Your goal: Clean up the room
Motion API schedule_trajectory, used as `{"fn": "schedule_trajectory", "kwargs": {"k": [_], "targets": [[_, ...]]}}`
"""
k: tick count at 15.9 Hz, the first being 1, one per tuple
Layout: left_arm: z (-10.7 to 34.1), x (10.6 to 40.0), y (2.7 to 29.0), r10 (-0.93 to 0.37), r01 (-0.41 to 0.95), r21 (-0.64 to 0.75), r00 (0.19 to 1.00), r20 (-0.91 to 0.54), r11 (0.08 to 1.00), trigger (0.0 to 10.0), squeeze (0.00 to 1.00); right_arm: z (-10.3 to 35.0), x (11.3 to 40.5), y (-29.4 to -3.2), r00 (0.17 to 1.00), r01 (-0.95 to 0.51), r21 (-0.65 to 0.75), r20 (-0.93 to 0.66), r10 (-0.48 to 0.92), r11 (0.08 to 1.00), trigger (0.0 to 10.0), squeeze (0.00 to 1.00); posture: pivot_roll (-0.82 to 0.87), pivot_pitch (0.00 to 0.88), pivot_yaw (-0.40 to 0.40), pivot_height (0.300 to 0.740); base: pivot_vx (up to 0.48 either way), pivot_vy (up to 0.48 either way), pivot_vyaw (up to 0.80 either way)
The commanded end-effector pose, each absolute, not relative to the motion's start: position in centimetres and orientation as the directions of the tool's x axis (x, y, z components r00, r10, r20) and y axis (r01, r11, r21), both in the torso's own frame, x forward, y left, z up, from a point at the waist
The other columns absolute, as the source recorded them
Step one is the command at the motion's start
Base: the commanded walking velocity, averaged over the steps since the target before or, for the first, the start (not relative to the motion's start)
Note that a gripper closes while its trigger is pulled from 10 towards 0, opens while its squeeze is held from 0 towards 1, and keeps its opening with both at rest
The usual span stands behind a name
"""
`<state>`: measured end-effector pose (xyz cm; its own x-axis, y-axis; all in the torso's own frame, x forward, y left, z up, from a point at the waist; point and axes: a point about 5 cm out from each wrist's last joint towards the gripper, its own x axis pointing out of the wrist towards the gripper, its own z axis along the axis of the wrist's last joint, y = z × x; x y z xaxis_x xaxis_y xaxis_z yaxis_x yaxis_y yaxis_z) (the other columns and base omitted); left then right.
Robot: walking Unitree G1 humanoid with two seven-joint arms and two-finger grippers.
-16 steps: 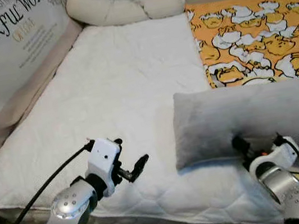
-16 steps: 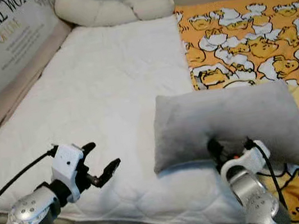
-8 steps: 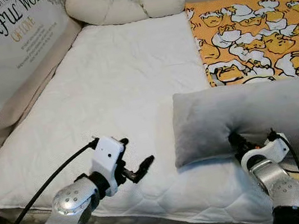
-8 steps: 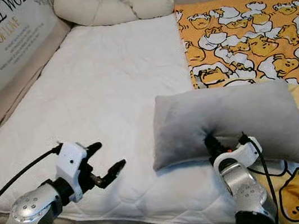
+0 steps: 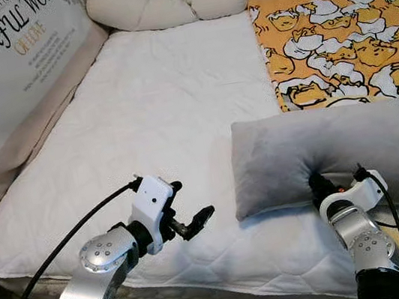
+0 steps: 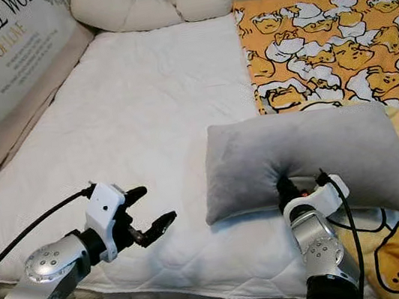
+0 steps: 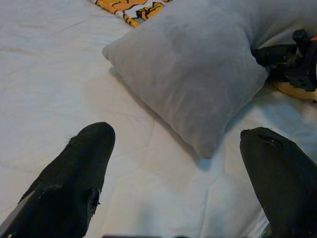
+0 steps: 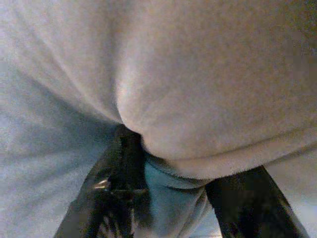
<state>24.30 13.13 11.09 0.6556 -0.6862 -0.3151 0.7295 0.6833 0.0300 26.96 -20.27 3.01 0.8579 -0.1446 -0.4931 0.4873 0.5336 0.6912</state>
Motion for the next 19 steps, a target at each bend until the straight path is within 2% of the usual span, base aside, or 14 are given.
{"fn": "schedule_trajectory", "kwargs": {"k": [1, 2, 4, 8, 11, 14, 16, 19], "targets": [[11.0, 24.4, 13.2, -0.689, 0.737, 0.041, 0.649, -0.321, 0.675, 10.0, 0.0, 3.1, 27.5, -19.7, 0.856, 0.486, 0.697, -0.501, -0.127, 0.527, 0.0, 0.0, -0.03, 0.0, 0.064, 0.74, 0.0, 0.0, 0.0], [10.9, 24.5, 13.1, -0.694, 0.741, 0.037, 0.644, -0.322, 0.67, 10.0, 0.0, 3.2, 27.5, -19.6, 0.855, 0.489, 0.709, -0.504, -0.12, 0.507, 0.0, 0.0, -0.03, 0.0, 0.062, 0.74, 0.0, 0.0, 0.0], [10.8, 24.6, 13.0, -0.695, 0.744, 0.037, 0.64, -0.329, 0.667, 10.0, 0.0, 3.3, 27.8, -20.2, 0.861, 0.472, 0.681, -0.492, -0.128, 0.56, 0.0, 0.0, 0.0, 0.0, 0.047, 0.74, 0.0, 0.0, 0.0], [10.7, 24.3, 14.1, -0.678, 0.734, 0.052, 0.65, -0.343, 0.678, 10.0, 0.0, 4.4, 28.3, -20.6, 0.881, 0.444, 0.687, -0.451, -0.141, 0.576, 0.0, 0.0, 0.01, 0.0, 0.043, 0.74, 0.0, 0.0, 0.0], [10.7, 24.1, 15.0, -0.655, 0.715, 0.064, 0.67, -0.35, 0.697, 10.0, 0.0, 6.2, 29.3, -21.2, 0.911, 0.375, 0.638, -0.388, -0.139, 0.673, 0.0, 0.0, 0.01, 0.0, 0.036, 0.74, 0.0, 0.0, 0.0], [10.8, 24.5, 17.0, -0.574, 0.63, 0.078, 0.746, -0.338, 0.773, 10.0, 0.0, 11.8, 32.2, -20.9, 0.979, 0.172, 0.557, -0.192, -0.075, 0.812, 0.0, 0.0, -0.01, 0.0, 0.046, 0.74, 0.0, 0.0, 0.0], [10.9, 24.5, 17.6, -0.566, 0.624, 0.084, 0.751, -0.341, 0.777, 10.0, 0.0, 15.2, 34.1, -19.3, 0.992, -0.007, 0.502, -0.105, 0.07, 0.865, 0.0, 0.0, 0.0, 0.0, 0.031, 0.74, 0.0, 0.0, 0.0], [11.5, 24.8, 18.0, -0.548, 0.603, 0.103, 0.772, -0.322, 0.791, 10.0, 0.0, 18.7, 36.1, -16.5, 0.961, -0.23, 0.477, -0.024, 0.274, 0.848, 0.0, 0.0, 0.02, 0.0, 0.016, 0.74, 0.0, 0.0, 0.0]]}}
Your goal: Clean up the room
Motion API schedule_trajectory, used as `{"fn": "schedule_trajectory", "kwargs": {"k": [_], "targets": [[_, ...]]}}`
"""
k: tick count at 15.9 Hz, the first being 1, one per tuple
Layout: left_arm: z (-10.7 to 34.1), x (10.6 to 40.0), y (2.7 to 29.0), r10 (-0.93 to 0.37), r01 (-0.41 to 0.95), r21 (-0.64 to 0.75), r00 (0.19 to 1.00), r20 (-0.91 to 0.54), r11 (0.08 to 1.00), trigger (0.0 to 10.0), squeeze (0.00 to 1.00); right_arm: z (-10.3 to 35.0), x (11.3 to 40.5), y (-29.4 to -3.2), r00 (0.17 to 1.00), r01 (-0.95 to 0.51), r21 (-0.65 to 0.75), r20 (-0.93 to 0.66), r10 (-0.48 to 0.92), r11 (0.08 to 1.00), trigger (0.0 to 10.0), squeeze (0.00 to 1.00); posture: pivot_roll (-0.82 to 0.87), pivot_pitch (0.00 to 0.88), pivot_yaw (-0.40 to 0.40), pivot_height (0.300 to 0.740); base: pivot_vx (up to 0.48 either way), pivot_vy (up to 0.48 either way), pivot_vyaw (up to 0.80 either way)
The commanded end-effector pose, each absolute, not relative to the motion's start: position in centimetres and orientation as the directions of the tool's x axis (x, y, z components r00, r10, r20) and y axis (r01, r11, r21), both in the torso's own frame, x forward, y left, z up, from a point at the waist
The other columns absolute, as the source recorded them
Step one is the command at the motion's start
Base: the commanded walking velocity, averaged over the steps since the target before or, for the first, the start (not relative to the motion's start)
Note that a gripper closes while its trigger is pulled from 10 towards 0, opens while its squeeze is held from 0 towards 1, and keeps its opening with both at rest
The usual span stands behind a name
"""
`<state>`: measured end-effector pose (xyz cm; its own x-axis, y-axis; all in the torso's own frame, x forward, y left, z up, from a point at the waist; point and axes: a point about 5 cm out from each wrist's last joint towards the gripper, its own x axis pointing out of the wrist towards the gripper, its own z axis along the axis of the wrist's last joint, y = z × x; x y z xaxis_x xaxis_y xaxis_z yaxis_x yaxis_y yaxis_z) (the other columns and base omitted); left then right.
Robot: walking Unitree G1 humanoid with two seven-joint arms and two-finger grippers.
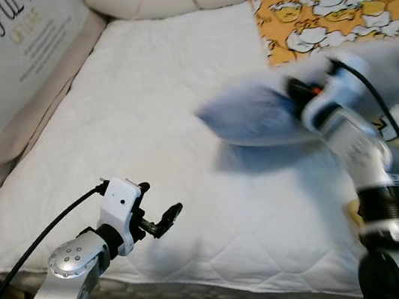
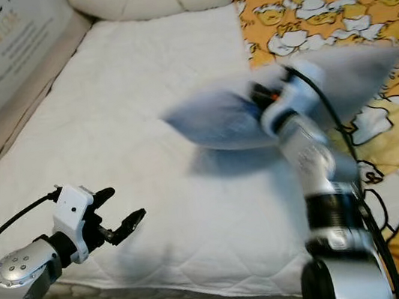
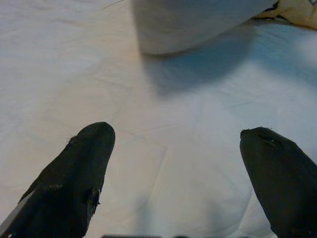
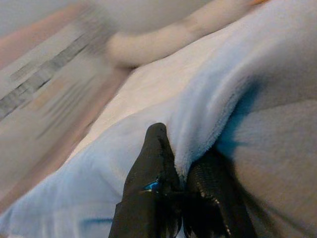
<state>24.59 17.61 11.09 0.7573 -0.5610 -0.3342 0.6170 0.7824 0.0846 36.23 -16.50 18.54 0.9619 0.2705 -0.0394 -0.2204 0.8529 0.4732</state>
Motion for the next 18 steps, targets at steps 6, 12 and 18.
{"fn": "schedule_trajectory", "kwargs": {"k": [6, 12, 18], "targets": [[11.9, 23.8, 20.1, -0.483, 0.543, 0.121, 0.812, -0.326, 0.831, 10.0, 0.0, 22.4, 35.0, -14.5, 0.761, -0.581, 0.512, 0.068, 0.645, 0.632, 0.0, 0.0, 0.05, 0.0, 0.005, 0.74, 0.0, 0.0, 0.0], [11.6, 24.7, 20.1, -0.488, 0.528, 0.053, 0.814, -0.314, 0.848, 10.0, 0.0, 8.8, 30.5, -18.4, 0.717, -0.319, 0.473, -0.447, 0.535, 0.822, 0.0, 0.0, 0.02, 0.0, 0.034, 0.74, 0.0, 0.0, 0.0], [11.8, 29.5, 18.1, -0.51, 0.516, -0.041, 0.827, -0.238, 0.856, 10.0, 1.0, 3.9, 29.7, -22.5, 0.778, -0.062, 0.287, -0.586, 0.226, 0.956, 0.0, 0.0, 0.02, 0.0, 0.043, 0.74, 0.0, 0.0, 0.0]]}}
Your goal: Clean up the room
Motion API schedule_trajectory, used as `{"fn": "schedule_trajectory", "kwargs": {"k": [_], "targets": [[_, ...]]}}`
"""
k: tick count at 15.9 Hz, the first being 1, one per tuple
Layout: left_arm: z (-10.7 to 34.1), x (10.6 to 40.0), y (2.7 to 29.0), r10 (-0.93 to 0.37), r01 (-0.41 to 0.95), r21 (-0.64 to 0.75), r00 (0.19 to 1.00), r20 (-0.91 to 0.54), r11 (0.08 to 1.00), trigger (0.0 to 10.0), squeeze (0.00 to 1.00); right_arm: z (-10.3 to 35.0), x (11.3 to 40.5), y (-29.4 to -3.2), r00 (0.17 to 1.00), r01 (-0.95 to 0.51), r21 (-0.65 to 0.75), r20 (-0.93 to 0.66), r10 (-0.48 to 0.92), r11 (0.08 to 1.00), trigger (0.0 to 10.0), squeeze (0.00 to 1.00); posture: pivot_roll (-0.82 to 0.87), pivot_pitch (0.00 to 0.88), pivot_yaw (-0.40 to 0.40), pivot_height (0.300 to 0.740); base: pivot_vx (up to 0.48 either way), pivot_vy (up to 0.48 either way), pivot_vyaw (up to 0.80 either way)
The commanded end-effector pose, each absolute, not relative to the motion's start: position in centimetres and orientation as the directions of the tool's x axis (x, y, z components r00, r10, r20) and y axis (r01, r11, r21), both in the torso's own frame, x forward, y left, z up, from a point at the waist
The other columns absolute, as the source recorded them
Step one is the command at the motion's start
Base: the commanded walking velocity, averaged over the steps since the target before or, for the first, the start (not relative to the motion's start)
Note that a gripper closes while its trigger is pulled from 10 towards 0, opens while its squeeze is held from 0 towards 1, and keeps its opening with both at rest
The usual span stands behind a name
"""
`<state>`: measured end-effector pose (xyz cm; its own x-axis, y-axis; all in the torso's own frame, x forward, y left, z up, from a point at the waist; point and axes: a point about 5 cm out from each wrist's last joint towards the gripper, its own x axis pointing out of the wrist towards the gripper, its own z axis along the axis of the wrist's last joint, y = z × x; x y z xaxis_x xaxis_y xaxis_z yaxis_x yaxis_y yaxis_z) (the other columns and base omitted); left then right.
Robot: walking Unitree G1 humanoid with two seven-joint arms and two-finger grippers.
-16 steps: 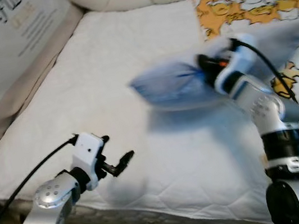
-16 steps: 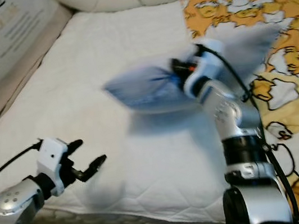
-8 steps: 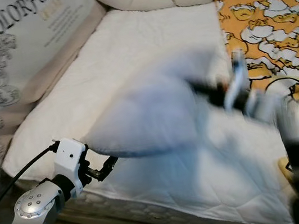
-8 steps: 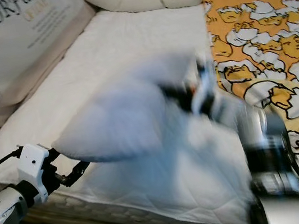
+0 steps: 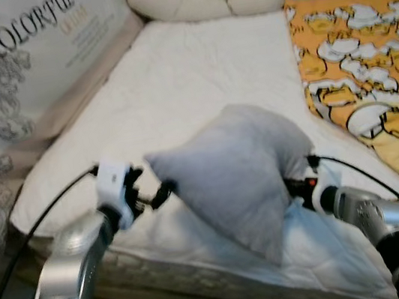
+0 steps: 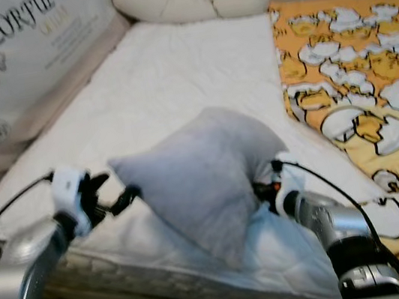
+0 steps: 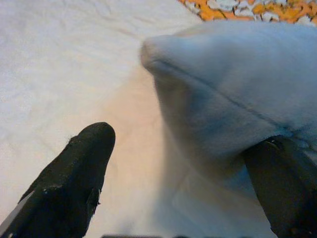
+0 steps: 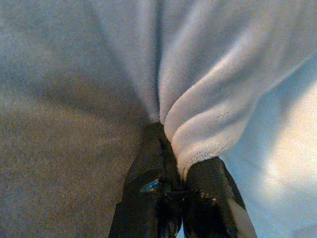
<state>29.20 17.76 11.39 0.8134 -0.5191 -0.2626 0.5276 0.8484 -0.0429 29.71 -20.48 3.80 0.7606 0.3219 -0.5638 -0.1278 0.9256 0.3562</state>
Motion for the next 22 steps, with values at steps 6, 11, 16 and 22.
{"fn": "schedule_trajectory", "kwargs": {"k": [6, 11, 16, 22], "targets": [[13.2, 33.5, 21.4, -0.448, 0.475, 0.058, 0.859, -0.246, 0.878, 10.0, 1.0, 4.5, 29.8, -25.2, 0.808, -0.088, 0.08, -0.577, 0.118, 0.993, 0.0, 0.0, -0.01, 0.0, 0.068, 0.74, 0.0, 0.0, 0.0], [12.8, 32.5, 24.9, -0.482, 0.513, 0.029, 0.823, -0.3, 0.858, 10.0, 1.0, 5.2, 30.2, -26.0, 0.83, -0.099, 0.081, -0.543, 0.127, 0.992, 0.0, 0.0, 0.0, 0.0, 0.064, 0.74, 0.0, 0.0, 0.0], [11.4, 34.0, 18.5, -0.634, 0.579, -0.284, 0.753, -0.174, 0.765, 10.0, 1.0, 4.6, 30.6, -23.1, 0.824, -0.177, 0.115, -0.526, 0.211, 0.977, 0.0, 0.0, -0.01, 0.0, 0.057, 0.74, 0.0, 0.0, 0.0], [7.4, 33.9, 13.7, -0.655, 0.497, -0.47, 0.706, -0.27, 0.729, 10.0, 1.0, 5.5, 30.7, -20.0, 0.824, -0.279, 0.165, -0.465, 0.324, 0.946, 0.0, 0.0, -0.06, 0.0, 0.071, 0.74, 0.0, 0.0, 0.0]]}}
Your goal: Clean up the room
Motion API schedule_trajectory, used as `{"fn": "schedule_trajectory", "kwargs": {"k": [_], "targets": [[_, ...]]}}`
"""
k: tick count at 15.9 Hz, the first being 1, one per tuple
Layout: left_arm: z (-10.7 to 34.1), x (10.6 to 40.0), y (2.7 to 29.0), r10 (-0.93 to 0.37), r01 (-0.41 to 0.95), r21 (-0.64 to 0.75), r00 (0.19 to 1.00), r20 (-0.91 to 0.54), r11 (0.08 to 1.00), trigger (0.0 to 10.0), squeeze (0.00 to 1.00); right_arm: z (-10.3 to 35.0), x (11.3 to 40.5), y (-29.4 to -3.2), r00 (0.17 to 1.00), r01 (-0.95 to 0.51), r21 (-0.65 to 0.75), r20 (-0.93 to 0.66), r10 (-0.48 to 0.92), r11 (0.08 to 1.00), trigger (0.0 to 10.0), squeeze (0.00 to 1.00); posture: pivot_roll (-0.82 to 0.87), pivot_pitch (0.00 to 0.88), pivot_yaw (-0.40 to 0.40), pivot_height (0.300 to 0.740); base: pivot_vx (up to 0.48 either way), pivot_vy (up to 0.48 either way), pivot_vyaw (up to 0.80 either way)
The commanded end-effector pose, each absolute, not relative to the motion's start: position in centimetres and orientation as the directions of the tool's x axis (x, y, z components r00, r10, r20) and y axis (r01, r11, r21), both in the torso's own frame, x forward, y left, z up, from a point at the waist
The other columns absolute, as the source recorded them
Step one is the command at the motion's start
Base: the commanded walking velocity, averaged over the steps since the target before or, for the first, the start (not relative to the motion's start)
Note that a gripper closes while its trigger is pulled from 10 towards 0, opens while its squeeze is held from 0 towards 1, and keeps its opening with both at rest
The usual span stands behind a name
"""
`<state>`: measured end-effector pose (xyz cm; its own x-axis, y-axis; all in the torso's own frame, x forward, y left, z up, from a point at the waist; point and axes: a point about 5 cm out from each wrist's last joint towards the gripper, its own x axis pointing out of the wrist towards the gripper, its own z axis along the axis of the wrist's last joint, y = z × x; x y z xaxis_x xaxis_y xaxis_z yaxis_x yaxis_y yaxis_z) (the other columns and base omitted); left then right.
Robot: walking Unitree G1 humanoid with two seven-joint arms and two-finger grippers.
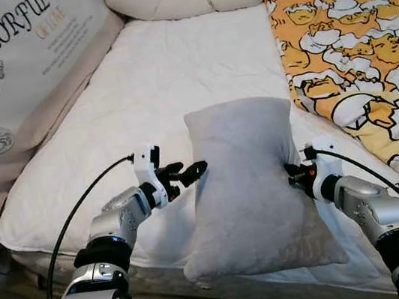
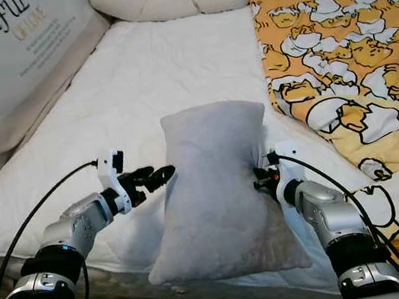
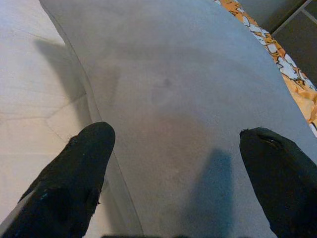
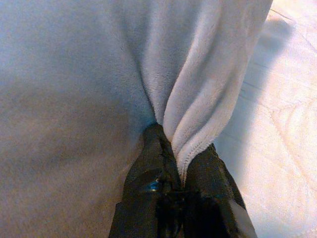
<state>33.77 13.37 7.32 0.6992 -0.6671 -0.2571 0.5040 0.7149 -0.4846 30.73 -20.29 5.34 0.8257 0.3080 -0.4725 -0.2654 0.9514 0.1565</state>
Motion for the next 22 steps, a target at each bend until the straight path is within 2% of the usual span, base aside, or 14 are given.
{"fn": "schedule_trajectory", "kwargs": {"k": [1, 3, 4, 5, 6, 7, 8, 9, 11, 12, 13, 14, 22], "targets": [[7.4, 33.9, 13.7, -0.655, 0.497, -0.47, 0.706, -0.27, 0.729, 10.0, 1.0, 5.5, 30.7, -20.0, 0.824, -0.279, 0.165, -0.465, 0.324, 0.946, 0.0, 0.0, -0.06, 0.0, 0.071, 0.74, 0.0, 0.0, 0.0], [7.0, 33.7, 13.5, -0.655, 0.489, -0.477, 0.7, -0.285, 0.73, 10.0, 1.0, 5.6, 30.7, -19.8, 0.824, -0.285, 0.166, -0.46, 0.33, 0.944, 0.0, 0.0, -0.06, 0.0, 0.071, 0.74, 0.0, 0.0, 0.0], [4.2, 31.9, 10.8, -0.696, 0.424, -0.604, 0.637, -0.33, 0.674, 10.0, 1.0, 6.0, 30.8, -19.4, 0.82, -0.308, 0.164, -0.453, 0.349, 0.937, 0.0, 0.0, -0.08, 0.0, 0.058, 0.74, 0.0, 0.0, 0.0], [3.8, 31.5, 9.8, -0.715, 0.417, -0.633, 0.616, -0.332, 0.653, 10.0, 0.98, 6.1, 30.8, -19.2, 0.816, -0.32, 0.163, -0.454, 0.359, 0.933, 0.0, 0.0, -0.09, 0.0, 0.055, 0.74, 0.0, 0.0, 0.0], [3.5, 31.2, 9.1, -0.732, 0.433, -0.632, 0.592, -0.338, 0.643, 10.0, 0.88, 6.1, 30.8, -19.0, 0.813, -0.326, 0.163, -0.454, 0.364, 0.931, 0.0, 0.0, -0.09, 0.0, 0.053, 0.74, 0.0, 0.0, 0.0], [3.3, 31.0, 8.6, -0.742, 0.445, -0.63, 0.576, -0.343, 0.636, 10.0, 0.78, 6.2, 30.7, -18.9, 0.812, -0.33, 0.163, -0.454, 0.367, 0.93, 0.0, 0.0, -0.09, 0.0, 0.052, 0.74, 0.0, 0.0, 0.0], [2.9, 30.5, 7.9, -0.758, 0.478, -0.609, 0.542, -0.362, 0.632, 10.0, 0.35, 6.3, 30.7, -18.6, 0.808, -0.34, 0.164, -0.452, 0.377, 0.926, 0.0, 0.0, -0.09, 0.0, 0.05, 0.74, 0.0, 0.0, 0.0], [2.7, 30.4, 7.7, -0.749, 0.49, -0.583, 0.548, -0.372, 0.648, 10.0, 0.19, 6.5, 30.7, -18.4, 0.806, -0.347, 0.165, -0.451, 0.384, 0.923, 0.0, 0.0, -0.09, 0.0, 0.049, 0.74, 0.0, 0.0, 0.0], [2.7, 30.4, 7.8, -0.747, 0.482, -0.593, 0.561, -0.357, 0.645, 10.0, 0.0, 6.5, 30.6, -18.2, 0.799, -0.36, 0.172, -0.451, 0.398, 0.917, 0.0, 0.0, -0.09, 0.0, 0.046, 0.74, 0.0, 0.0, 0.0], [2.7, 30.4, 7.8, -0.754, 0.476, -0.611, 0.557, -0.348, 0.633, 4.8, 0.0, 6.5, 30.5, -18.0, 0.795, -0.364, 0.175, -0.453, 0.403, 0.915, 0.0, 0.0, -0.09, 0.0, 0.045, 0.74, 0.0, 0.0, 0.0], [2.6, 30.3, 7.7, -0.76, 0.473, -0.622, 0.55, -0.346, 0.624, 4.8, 0.0, 6.4, 30.4, -18.0, 0.794, -0.365, 0.176, -0.455, 0.404, 0.914, 0.0, 0.0, -0.09, 0.0, 0.045, 0.74, 0.0, 0.0, 0.0], [2.5, 30.1, 7.6, -0.772, 0.461, -0.646, 0.531, -0.348, 0.608, 0.0, 0.0, 6.4, 30.4, -17.8, 0.792, -0.367, 0.179, -0.455, 0.407, 0.913, 0.0, 0.0, -0.09, 0.0, 0.043, 0.74, 0.0, 0.0, 0.0], [2.7, 30.4, 7.2, -0.751, 0.458, -0.616, 0.543, -0.376, 0.64, 0.0, 0.0, 6.1, 30.2, -16.2, 0.762, -0.38, 0.231, -0.471, 0.445, 0.896, 0.0, 0.0, -0.06, 0.0, 0.024, 0.74, 0.0, 0.0, 0.0]]}}
